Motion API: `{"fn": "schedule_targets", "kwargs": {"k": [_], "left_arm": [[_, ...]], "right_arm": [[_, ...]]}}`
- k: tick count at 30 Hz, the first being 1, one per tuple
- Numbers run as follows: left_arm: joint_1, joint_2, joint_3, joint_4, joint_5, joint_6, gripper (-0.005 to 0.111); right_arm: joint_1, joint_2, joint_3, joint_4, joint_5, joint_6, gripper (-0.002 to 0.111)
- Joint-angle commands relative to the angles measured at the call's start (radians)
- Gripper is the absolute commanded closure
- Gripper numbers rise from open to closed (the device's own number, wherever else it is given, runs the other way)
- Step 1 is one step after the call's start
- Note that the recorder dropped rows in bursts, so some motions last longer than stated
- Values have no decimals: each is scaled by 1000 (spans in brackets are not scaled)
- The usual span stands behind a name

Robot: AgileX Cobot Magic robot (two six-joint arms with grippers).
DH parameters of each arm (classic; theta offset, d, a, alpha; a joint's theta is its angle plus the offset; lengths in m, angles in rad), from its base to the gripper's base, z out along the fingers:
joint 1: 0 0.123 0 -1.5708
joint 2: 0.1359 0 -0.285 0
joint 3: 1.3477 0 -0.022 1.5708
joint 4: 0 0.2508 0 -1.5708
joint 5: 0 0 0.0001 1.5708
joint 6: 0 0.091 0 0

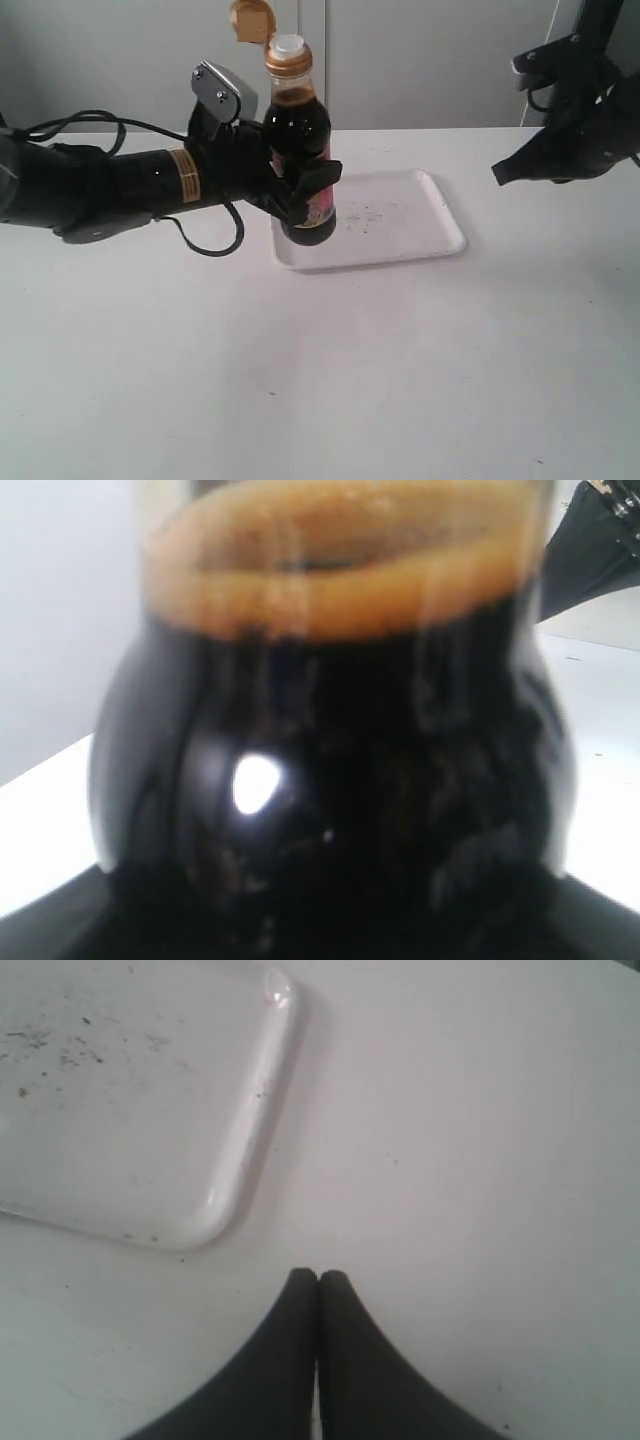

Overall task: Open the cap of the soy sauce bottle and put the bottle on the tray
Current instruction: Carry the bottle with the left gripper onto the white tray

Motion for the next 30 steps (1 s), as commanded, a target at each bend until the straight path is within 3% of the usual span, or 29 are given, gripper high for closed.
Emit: {"fn": "schedule_targets", "kwargs": {"k": [1,18,30], "left_arm": [[-20,32,-82,-73,-56,-6,106],[-76,226,-356,-104,72,-20,106],[-76,347,-487,-123,74,-55,106]], "right_arm": [[-36,20,2,-2,7,4,108],[-36,80,2,0,-22,4,108],[-36,82,2,0,-25,4,108]]}}
